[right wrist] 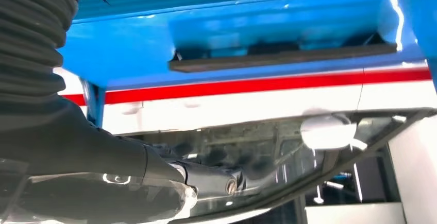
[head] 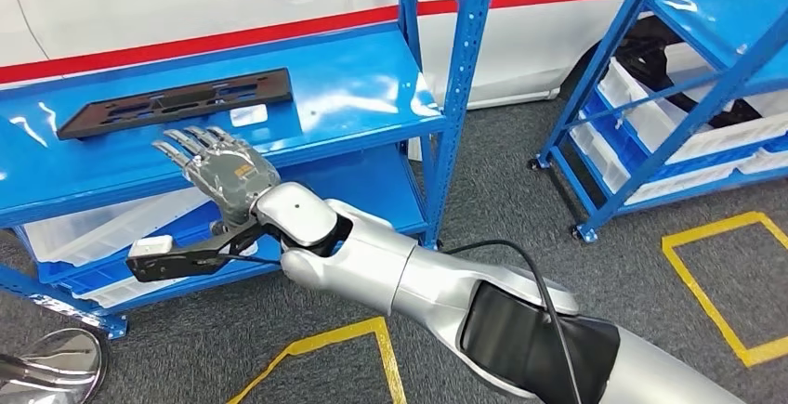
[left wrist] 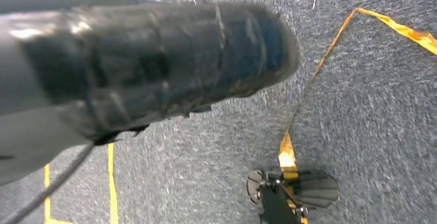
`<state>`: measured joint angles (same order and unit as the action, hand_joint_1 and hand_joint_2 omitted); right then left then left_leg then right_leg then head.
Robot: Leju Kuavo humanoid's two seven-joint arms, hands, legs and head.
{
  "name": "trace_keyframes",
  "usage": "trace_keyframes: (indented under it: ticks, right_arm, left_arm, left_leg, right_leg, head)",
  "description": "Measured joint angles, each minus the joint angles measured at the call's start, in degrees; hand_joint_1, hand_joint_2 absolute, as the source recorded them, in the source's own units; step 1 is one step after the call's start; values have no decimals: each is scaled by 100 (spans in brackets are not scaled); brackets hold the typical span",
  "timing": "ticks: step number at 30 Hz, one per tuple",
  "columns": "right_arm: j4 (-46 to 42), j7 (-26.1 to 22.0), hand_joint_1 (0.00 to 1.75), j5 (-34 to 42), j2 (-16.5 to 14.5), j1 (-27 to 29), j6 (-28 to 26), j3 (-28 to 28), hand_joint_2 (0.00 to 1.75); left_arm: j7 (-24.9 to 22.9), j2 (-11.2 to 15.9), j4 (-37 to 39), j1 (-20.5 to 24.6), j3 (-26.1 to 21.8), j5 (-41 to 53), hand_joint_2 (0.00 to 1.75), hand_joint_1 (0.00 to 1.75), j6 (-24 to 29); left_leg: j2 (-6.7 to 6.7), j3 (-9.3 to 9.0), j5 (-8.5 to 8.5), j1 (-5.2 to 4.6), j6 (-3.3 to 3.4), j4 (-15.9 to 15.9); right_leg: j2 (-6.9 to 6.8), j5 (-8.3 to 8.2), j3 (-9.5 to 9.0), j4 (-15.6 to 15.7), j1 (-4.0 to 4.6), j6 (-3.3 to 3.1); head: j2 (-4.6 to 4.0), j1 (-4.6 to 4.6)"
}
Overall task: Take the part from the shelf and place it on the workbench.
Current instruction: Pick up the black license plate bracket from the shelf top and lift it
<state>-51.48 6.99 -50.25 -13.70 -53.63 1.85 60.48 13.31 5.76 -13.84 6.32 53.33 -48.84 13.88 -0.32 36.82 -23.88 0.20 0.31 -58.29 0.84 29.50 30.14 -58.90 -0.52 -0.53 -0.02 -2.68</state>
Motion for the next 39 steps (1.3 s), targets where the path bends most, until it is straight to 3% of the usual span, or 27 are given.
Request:
trace_keyframes:
  ticks: [2,3,5,7,8,9,10,12,13,14,15,17,19,21,23,24,26,28,31,33,34,37,38,39]
  right_arm:
    - [49,-20,0,-45,-38,-4,-3,37,175]
    - [69,-31,0,-66,-54,-14,-4,54,175]
    - [116,-50,0,-102,-70,-24,-6,92,175]
    - [179,-57,0,-162,-71,-6,-10,126,175]
    - [209,-54,0,-212,-71,4,-14,140,175]
    - [234,-47,0,-266,-71,9,-17,152,175]
    - [258,-39,0,-317,-71,9,-21,169,175]
    - [316,-21,0,-382,-68,11,-29,208,175]
    - [348,-16,0,-398,-69,18,-35,229,175]
    - [372,-13,0,-406,-70,29,-41,244,175]
    - [389,-9,0,-409,-72,33,-47,255,175]
    - [404,-12,0,-414,-93,24,-49,262,175]
    - [420,-31,0,-418,-122,8,-41,263,175]
    - [450,-50,0,-419,-133,33,-22,268,175]
    - [490,-58,0,-419,-132,78,-8,272,175]
    - [506,-61,0,-419,-132,90,-6,273,175]
    - [522,-65,0,-419,-132,93,-5,274,175]
    - [531,-71,0,-419,-132,81,-3,275,175]
    - [556,-79,0,-419,-131,71,11,275,175]
    - [569,-70,0,-419,-124,65,25,274,175]
    - [574,-67,0,-419,-120,62,32,273,175]
    - [605,-60,0,-405,-103,83,58,273,175]
    - [622,-55,0,-401,-93,97,66,273,175]
    - [639,-51,0,-398,-82,108,69,273,175]
  left_arm:
    - [16,-4,0,-15,6,16,0,0,-1]
    - [24,-7,0,-24,7,21,0,0,-1]
    - [37,-7,0,-24,8,25,0,0,-1]
    - [45,-5,0,-19,10,26,0,0,0]
    - [48,-4,0,-26,11,26,0,0,0]
    - [48,-4,0,-33,11,27,0,0,0]
    - [46,-6,0,-39,11,28,0,0,0]
    - [45,-22,0,-50,15,31,0,0,-6]
    - [43,-34,0,-43,18,31,0,0,-7]
    - [42,-44,0,-39,20,32,0,0,-7]
    - [42,-49,0,-30,22,31,0,0,-4]
    - [48,-46,0,-30,22,30,0,0,7]
    - [54,-50,0,-21,23,30,0,0,14]
    - [56,-54,0,-8,23,28,0,0,17]
    - [54,-53,0,-5,22,23,0,0,19]
    - [51,-52,0,-12,23,21,0,0,19]
    - [44,-51,3,-31,24,12,0,0,23]
    - [40,-51,7,-31,24,3,0,0,28]
    - [42,-51,9,-17,22,-4,0,0,37]
    - [42,-51,9,-22,22,-13,0,0,43]
    - [42,-51,9,-18,22,-15,0,0,44]
    - [33,-51,9,-8,22,-16,0,0,50]
    - [27,-50,9,-9,22,-16,0,0,52]
    - [20,-49,9,-11,22,-16,0,0,54]
  left_leg:
    - [-5,-130,-72,22,71,78]
    - [-7,-211,-107,34,105,104]
    - [-8,-353,-198,38,157,134]
    - [-20,-502,-319,37,183,136]
    - [-29,-596,-391,36,184,137]
    - [-39,-695,-466,35,178,137]
    - [-46,-801,-547,33,167,137]
    - [-62,-959,-708,29,133,129]
    - [-66,-999,-778,25,105,125]
    - [-67,-1027,-822,27,74,125]
    - [-66,-1050,-834,25,39,108]
    - [-51,-972,-759,34,-18,-80]
    - [-37,-640,-711,41,-74,-640]
    - [-25,-184,-974,59,-124,-1269]
    - [-13,124,-1237,86,-176,-1465]
    - [-9,159,-1147,102,-199,-1312]
    - [-2,31,-547,136,-228,-611]
    - [-2,-116,-138,127,-203,-7]
    - [-20,-154,-67,104,-70,107]
    - [-17,-179,-45,123,-5,121]
    - [-12,-193,-45,129,24,130]
    - [-1,-206,-75,91,86,121]
    - [-1,-210,-86,75,98,116]
    - [-5,-218,-98,61,104,110]
  right_leg:
    - [-17,-12,13,-123,3,46]
    - [-27,-4,114,-321,2,67]
    - [-43,114,545,-980,-4,97]
    - [-47,351,1046,-1507,-2,107]
    - [-47,402,1204,-1552,-1,102]
    - [-48,340,1277,-1425,5,86]
    - [-48,108,1277,-1133,21,53]
    - [-48,-616,1220,-426,73,-46]
    - [-46,-895,1194,-185,97,-89]
    - [-41,-1031,1185,-70,115,-123]
    - [-35,-1009,1168,-45,120,-145]
    - [-26,-972,1063,8,89,-187]
    - [-24,-928,926,91,42,-229]
    - [-25,-859,810,135,20,-251]
    - [-7,-779,711,140,2,-243]
    - [11,-739,662,135,-8,-232]
    - [46,-660,568,119,-28,-185]
    - [61,-598,529,89,-28,-116]
    - [62,-549,540,68,-6,-12]
    - [27,-426,585,-75,-1,35]
    - [5,-289,684,-302,1,49]
    - [-31,189,1232,-1421,-2,63]
    - [-32,214,1348,-1623,-1,54]
    - [-32,130,1356,-1604,2,36]
  head:
    - [0,-6]
    - [0,-8]
    - [0,-13]
    - [0,-15]
    - [0,-15]
    - [0,-15]
    - [0,-15]
    - [0,-2]
    - [0,6]
    - [0,9]
    - [0,13]
    - [0,-2]
    - [0,3]
    - [0,7]
    - [0,6]
    - [0,7]
    - [0,8]
    - [0,10]
    - [0,7]
    - [0,1]
    - [0,-5]
    - [0,-12]
    - [0,-11]
    - [0,-11]
